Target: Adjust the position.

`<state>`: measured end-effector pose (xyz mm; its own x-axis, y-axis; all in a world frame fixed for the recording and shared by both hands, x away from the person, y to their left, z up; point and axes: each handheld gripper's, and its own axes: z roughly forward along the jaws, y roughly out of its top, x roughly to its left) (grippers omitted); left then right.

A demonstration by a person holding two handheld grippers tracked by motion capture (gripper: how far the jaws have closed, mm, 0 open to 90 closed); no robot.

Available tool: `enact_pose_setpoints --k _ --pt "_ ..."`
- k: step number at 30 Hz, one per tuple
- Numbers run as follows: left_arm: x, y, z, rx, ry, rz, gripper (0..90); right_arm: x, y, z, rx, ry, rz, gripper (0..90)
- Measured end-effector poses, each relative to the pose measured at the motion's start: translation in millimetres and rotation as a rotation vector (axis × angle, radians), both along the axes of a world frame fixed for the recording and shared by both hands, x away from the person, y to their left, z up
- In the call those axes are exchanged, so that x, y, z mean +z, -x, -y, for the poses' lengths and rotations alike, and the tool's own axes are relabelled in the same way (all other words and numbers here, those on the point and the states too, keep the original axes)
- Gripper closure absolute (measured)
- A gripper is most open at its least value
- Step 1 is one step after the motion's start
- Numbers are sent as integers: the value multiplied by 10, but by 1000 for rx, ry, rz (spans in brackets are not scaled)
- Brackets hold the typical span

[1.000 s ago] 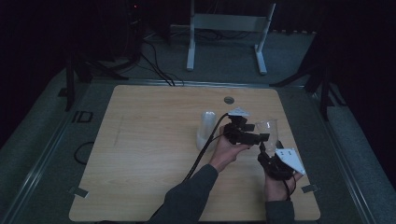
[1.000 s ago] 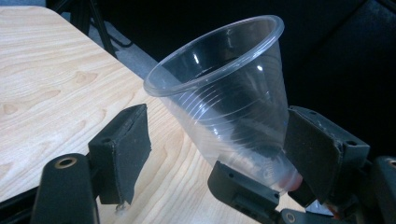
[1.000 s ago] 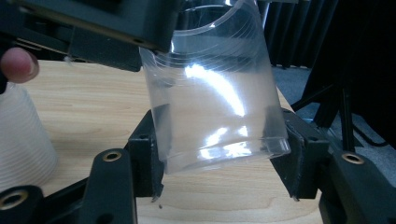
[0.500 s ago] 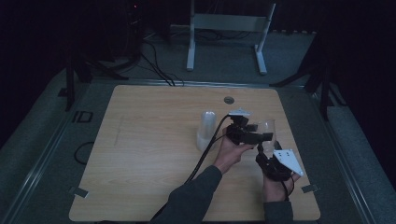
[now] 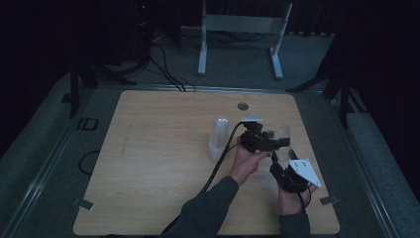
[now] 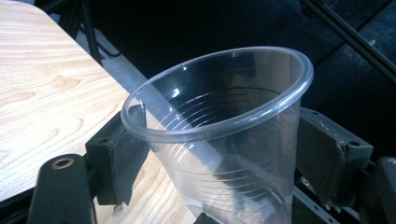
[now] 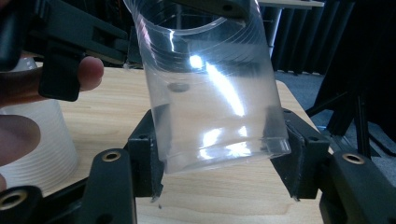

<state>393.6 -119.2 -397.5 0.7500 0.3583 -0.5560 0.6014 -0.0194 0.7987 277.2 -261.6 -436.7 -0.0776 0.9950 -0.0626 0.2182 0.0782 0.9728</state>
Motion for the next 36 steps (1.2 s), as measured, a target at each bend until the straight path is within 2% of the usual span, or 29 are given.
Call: enact_pose_setpoints --k 13,20,27,36 --pt "42 72 -4 10 -39 76 276 -10 -28 27 46 -8 -16 390" --pt "73 129 11 35 -86 147 295 -6 -45 62 96 -28 -36 363" --pt "83 159 21 50 -130 193 297 20 -51 89 113 -35 -34 323" --pt "99 246 69 75 -209 277 298 10 -70 100 153 -42 -61 362"
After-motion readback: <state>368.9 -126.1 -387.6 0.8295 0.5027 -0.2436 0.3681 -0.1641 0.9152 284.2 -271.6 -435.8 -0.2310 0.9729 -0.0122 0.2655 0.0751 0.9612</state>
